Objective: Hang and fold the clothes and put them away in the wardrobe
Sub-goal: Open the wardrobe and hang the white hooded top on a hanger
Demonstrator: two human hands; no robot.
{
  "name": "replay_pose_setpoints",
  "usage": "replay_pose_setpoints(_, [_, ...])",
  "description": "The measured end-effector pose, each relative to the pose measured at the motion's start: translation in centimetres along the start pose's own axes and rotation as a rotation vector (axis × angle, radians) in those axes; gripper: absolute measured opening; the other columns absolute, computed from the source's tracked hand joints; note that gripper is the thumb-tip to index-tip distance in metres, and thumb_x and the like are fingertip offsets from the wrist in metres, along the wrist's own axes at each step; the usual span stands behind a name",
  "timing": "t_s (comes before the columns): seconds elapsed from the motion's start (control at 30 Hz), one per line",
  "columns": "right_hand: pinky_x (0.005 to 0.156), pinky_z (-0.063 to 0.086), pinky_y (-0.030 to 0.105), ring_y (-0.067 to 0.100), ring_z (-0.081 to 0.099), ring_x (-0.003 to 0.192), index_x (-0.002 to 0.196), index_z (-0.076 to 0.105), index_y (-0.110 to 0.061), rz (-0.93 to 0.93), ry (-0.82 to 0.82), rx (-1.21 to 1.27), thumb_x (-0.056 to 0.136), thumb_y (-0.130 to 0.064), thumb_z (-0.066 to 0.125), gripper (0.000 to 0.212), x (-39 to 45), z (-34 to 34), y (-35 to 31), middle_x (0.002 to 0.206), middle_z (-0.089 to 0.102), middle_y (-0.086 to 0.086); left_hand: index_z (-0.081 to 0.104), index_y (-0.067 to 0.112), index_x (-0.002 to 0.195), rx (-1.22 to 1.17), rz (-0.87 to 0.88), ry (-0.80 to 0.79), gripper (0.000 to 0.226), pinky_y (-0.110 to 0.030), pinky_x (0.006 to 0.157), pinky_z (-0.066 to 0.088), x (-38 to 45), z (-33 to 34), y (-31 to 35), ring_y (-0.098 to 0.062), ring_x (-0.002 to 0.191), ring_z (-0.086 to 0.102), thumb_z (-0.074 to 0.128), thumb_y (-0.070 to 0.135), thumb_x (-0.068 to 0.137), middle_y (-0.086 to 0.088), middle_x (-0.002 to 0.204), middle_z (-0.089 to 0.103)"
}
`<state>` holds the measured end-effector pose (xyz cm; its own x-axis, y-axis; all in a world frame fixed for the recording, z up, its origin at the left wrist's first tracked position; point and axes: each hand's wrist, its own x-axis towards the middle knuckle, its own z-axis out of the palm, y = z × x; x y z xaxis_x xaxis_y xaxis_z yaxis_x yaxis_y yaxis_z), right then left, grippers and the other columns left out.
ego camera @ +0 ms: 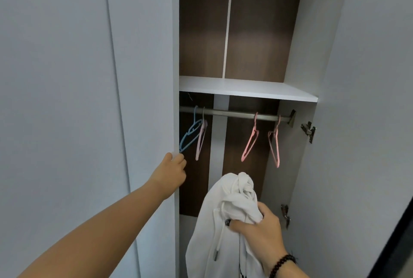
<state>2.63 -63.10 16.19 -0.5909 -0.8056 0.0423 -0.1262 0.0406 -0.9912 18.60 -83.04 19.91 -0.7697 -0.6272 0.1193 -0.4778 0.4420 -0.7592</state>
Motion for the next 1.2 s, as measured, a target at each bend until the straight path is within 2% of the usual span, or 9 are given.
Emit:
replay_pose_setpoints(0.27, [0.062, 0.046, 0.025, 0.019, 0.062, 0.082, 0.090, 0.065, -0.013, 0.031, -0.073, -0.021, 0.055, -0.004, 0.085, 0.041, -1.8, 0.8, 0.2, 0.087, 0.067, 0.004, 0.060, 0.005, 0.121, -0.086, -0.031, -0.084, 0.029, -0.052, 0.113, 0.025, -5.5, 0.8, -1.7, -0.032, 0.132, 0.031, 0.058, 0.015, 0.094, -0.018, 0.135, 0.045])
replay_pose_setpoints(0.73, [0.065, 0.046, 0.026, 0.017, 0.062, 0.081, 0.089, 0.064, -0.016, -0.014, -0.073, -0.091, 0.055, -0.008, 0.085, 0.041, -3.7, 11.3, -1.7, 0.085, 0.068, 0.000, 0.060, -0.001, 0.108, -0.127, 0.080, -0.139, 0.023, -0.051, 0.106, 0.030, -13.2, 6.0, -7.7, -0.033, 0.116, 0.042, 0.050, -0.007, 0.089, -0.020, 0.113, 0.058])
replay_pose_setpoints(0.83, [0.063, 0.045, 0.026, 0.017, 0.062, 0.080, 0.089, 0.064, -0.016, -0.017, -0.061, -0.084, 0.055, -0.006, 0.085, 0.040, -4.5, 14.0, -1.8, 0.084, 0.067, 0.000, 0.061, 0.000, 0.107, -0.179, 0.054, -0.138, 0.026, -0.046, 0.099, 0.036, -14.7, 6.7, -9.4, -0.033, 0.112, 0.046, 0.049, -0.010, 0.086, -0.019, 0.109, 0.061])
replay_pose_setpoints(0.87, [0.063, 0.045, 0.027, 0.018, 0.061, 0.079, 0.088, 0.064, -0.015, -0.016, -0.055, -0.086, 0.055, -0.006, 0.085, 0.040, -4.7, 14.8, -1.7, 0.084, 0.067, 0.001, 0.065, 0.003, 0.100, -0.177, 0.072, -0.072, 0.021, -0.044, 0.093, 0.041, -15.2, 7.5, -10.0, -0.031, 0.105, 0.050, 0.057, -0.007, 0.082, -0.016, 0.101, 0.064])
replay_pose_setpoints(0.9, [0.064, 0.045, 0.027, 0.019, 0.061, 0.079, 0.088, 0.064, -0.015, -0.014, -0.047, -0.089, 0.055, -0.007, 0.085, 0.040, -4.9, 15.6, -1.7, 0.084, 0.067, 0.001, 0.069, 0.009, 0.082, -0.171, 0.091, 0.030, 0.016, -0.041, 0.081, 0.048, -15.8, 8.5, -10.8, -0.027, 0.092, 0.056, 0.073, 0.000, 0.070, -0.010, 0.083, 0.066])
replay_pose_setpoints(0.93, [0.064, 0.046, 0.028, 0.020, 0.062, 0.079, 0.087, 0.064, -0.014, -0.010, -0.038, -0.093, 0.054, -0.008, 0.086, 0.039, -5.0, 16.3, -1.7, 0.084, 0.066, 0.002, 0.066, 0.016, 0.059, -0.184, 0.079, 0.045, 0.026, -0.034, 0.065, 0.051, -16.3, 9.6, -11.6, -0.021, 0.075, 0.059, 0.087, 0.006, 0.047, -0.003, 0.062, 0.061])
replay_pose_setpoints(0.97, [0.064, 0.046, 0.029, 0.020, 0.061, 0.079, 0.086, 0.064, -0.013, -0.004, -0.028, -0.095, 0.054, -0.008, 0.086, 0.039, -5.1, 17.0, -1.8, 0.084, 0.066, 0.003, 0.057, 0.020, 0.042, -0.203, 0.086, 0.041, 0.038, -0.029, 0.053, 0.049, -16.8, 11.0, -12.2, -0.018, 0.062, 0.057, 0.089, 0.006, 0.025, 0.002, 0.047, 0.053])
replay_pose_setpoints(1.0, [0.064, 0.046, 0.030, 0.021, 0.061, 0.078, 0.085, 0.064, -0.012, 0.003, -0.020, -0.094, 0.053, -0.009, 0.086, 0.039, -5.3, 17.7, -1.8, 0.083, 0.065, 0.003, 0.050, 0.021, 0.035, -0.216, 0.063, 0.084, 0.045, -0.026, 0.048, 0.047, -17.1, 12.5, -12.7, -0.016, 0.056, 0.055, 0.087, 0.005, 0.014, 0.004, 0.041, 0.047])
replay_pose_setpoints(1.2, [0.065, 0.047, 0.033, 0.024, 0.060, 0.076, 0.083, 0.065, -0.007, 0.023, -0.023, -0.068, 0.054, -0.004, 0.084, 0.035, -6.5, 21.9, -2.4, 0.085, 0.066, 0.010, 0.050, 0.022, 0.037, -0.351, 0.012, 0.173, 0.050, -0.019, 0.043, 0.044, -19.6, 16.5, -15.2, -0.012, 0.050, 0.053, 0.092, 0.007, 0.013, 0.007, 0.042, 0.046])
